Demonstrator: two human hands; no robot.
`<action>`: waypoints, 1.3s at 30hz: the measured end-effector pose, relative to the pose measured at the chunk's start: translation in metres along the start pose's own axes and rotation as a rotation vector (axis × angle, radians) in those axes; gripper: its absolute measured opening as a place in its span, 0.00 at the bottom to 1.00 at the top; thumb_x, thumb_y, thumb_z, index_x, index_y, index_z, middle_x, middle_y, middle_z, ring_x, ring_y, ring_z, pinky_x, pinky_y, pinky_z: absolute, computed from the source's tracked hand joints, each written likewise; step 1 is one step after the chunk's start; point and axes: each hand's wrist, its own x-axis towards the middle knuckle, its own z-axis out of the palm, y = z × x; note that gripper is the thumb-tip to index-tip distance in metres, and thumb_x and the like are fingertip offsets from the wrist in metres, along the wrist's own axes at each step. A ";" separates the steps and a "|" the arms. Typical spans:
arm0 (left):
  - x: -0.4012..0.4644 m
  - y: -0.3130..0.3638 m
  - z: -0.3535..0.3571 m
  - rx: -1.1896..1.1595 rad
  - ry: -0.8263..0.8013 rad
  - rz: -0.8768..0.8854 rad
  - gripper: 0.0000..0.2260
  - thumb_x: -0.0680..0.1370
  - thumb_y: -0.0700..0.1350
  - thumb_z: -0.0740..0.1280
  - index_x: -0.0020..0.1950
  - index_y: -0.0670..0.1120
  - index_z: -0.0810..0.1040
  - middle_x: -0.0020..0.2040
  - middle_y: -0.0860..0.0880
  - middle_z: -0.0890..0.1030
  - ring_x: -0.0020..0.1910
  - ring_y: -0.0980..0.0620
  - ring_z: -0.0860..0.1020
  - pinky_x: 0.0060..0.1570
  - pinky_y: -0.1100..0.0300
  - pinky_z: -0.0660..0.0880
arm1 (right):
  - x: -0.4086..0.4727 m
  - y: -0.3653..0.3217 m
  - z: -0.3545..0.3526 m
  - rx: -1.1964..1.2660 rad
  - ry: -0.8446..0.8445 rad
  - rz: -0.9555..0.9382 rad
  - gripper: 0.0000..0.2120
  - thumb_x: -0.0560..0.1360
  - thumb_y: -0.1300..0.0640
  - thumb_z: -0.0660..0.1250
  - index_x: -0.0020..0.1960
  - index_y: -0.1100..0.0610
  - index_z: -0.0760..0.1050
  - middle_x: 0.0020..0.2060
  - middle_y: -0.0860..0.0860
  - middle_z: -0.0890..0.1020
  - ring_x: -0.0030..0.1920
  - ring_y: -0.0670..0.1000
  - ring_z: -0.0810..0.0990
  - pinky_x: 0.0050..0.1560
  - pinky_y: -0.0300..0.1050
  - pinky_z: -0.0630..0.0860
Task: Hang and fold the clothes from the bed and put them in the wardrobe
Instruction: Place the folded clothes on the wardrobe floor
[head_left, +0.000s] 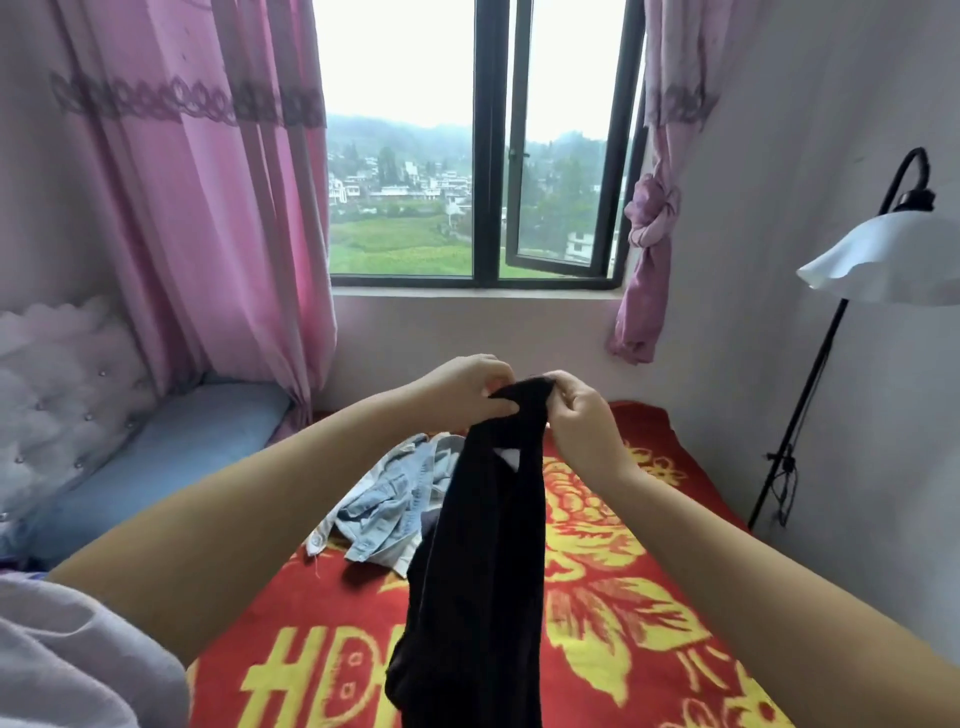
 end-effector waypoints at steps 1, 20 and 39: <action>0.000 0.002 0.003 0.005 0.034 0.012 0.05 0.77 0.43 0.66 0.42 0.44 0.74 0.38 0.50 0.74 0.39 0.50 0.72 0.39 0.60 0.70 | 0.004 -0.003 0.000 -0.013 0.009 -0.031 0.12 0.80 0.61 0.57 0.48 0.54 0.79 0.40 0.48 0.83 0.43 0.46 0.81 0.45 0.42 0.78; -0.003 -0.045 -0.012 -0.586 0.438 -0.405 0.10 0.81 0.41 0.60 0.51 0.35 0.76 0.40 0.42 0.74 0.39 0.48 0.72 0.37 0.58 0.68 | 0.015 0.076 -0.098 -0.495 -0.221 0.533 0.11 0.75 0.64 0.61 0.37 0.60 0.80 0.26 0.49 0.77 0.28 0.46 0.73 0.31 0.36 0.67; -0.033 -0.115 -0.057 -0.505 0.487 -0.407 0.07 0.81 0.47 0.62 0.53 0.47 0.79 0.44 0.52 0.81 0.44 0.55 0.79 0.50 0.58 0.75 | 0.057 -0.008 -0.144 -0.281 -0.520 0.215 0.11 0.78 0.51 0.65 0.50 0.56 0.83 0.46 0.54 0.86 0.46 0.51 0.84 0.43 0.37 0.79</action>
